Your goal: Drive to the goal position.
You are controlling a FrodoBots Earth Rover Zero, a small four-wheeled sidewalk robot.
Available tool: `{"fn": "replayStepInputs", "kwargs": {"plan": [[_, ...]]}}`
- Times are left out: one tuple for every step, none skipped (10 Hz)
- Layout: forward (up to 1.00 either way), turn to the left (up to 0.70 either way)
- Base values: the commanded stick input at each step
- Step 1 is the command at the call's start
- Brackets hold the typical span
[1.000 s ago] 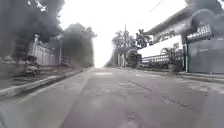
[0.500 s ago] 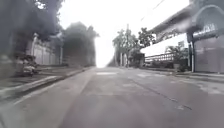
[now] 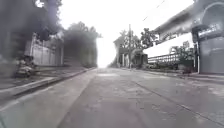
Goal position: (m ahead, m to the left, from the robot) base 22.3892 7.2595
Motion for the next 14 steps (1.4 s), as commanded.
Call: {"fn": "replayStepInputs", "kwargs": {"plan": [[0.70, 0.00], [0.70, 0.00], [0.70, 0.00], [0.70, 0.00], [0.70, 0.00], [0.70, 0.00], [0.70, 0.00], [0.70, 0.00], [0.70, 0.00], [0.70, 0.00], [0.70, 0.00], [0.70, 0.00], [0.70, 0.00], [0.70, 0.00]]}}
